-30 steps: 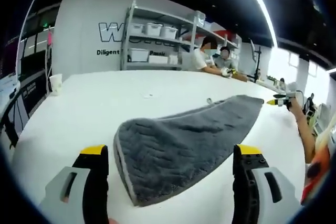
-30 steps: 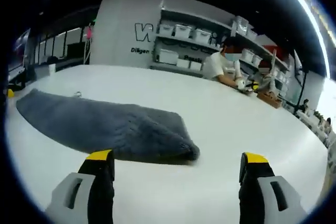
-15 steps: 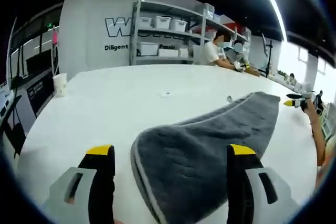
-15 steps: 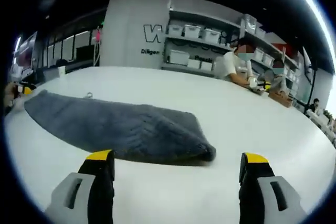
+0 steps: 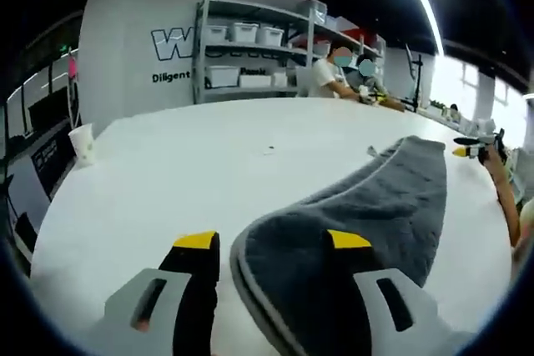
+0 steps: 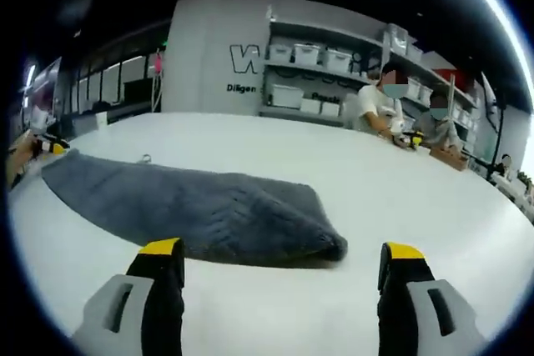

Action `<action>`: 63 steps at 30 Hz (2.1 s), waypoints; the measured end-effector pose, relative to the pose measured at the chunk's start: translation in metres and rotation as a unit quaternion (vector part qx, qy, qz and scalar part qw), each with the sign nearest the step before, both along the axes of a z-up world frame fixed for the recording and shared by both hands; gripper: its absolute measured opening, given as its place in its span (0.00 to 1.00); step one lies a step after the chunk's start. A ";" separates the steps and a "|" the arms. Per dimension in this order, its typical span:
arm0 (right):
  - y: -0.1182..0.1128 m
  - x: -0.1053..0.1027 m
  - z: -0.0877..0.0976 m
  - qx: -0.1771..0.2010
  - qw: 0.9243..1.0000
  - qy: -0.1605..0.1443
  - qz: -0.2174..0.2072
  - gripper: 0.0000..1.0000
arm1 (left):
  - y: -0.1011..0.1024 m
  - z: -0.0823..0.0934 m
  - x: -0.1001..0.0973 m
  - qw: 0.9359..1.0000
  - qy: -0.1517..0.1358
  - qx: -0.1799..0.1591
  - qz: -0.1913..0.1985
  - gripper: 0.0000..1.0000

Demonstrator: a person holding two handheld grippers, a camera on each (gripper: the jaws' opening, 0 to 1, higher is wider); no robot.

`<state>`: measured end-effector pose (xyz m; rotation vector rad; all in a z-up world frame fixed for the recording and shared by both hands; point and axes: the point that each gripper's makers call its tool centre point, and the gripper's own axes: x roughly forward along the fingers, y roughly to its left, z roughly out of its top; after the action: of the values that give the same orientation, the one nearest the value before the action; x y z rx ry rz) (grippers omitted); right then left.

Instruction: Open the folded towel by lifting each exposed corner and separating the folded layers until the towel lies flat within the target outline without major curled edges

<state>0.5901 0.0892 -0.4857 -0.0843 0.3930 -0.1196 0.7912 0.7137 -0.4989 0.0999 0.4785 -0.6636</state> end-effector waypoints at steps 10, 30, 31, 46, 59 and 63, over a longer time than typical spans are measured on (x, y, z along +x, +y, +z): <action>-0.003 0.000 0.002 0.008 1.000 -0.009 0.001 0.94 | -0.005 -0.015 0.011 0.999 0.021 -0.038 0.003 0.16; 0.004 -0.001 -0.008 0.015 1.000 0.018 0.015 0.99 | -0.021 0.020 -0.011 0.999 -0.034 -0.023 -0.025 0.04; 0.003 -0.001 -0.008 0.015 1.000 0.019 0.015 0.99 | -0.022 0.025 -0.015 0.998 -0.041 -0.024 -0.028 0.04; 0.008 0.000 -0.012 0.014 0.999 0.029 0.021 0.99 | -0.034 0.061 -0.070 0.993 -0.093 -0.039 -0.059 0.04; 0.009 0.003 -0.014 0.014 0.999 0.034 0.022 0.99 | -0.050 0.054 -0.117 0.984 -0.114 0.016 -0.135 0.04; 0.009 0.003 -0.015 0.014 0.999 0.036 0.023 0.99 | -0.056 0.046 -0.133 0.978 -0.117 0.045 -0.167 0.04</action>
<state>0.5933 0.0986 -0.5008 -0.0692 0.4643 -0.0662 0.6581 0.6581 -0.4531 0.3457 0.2657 -0.9477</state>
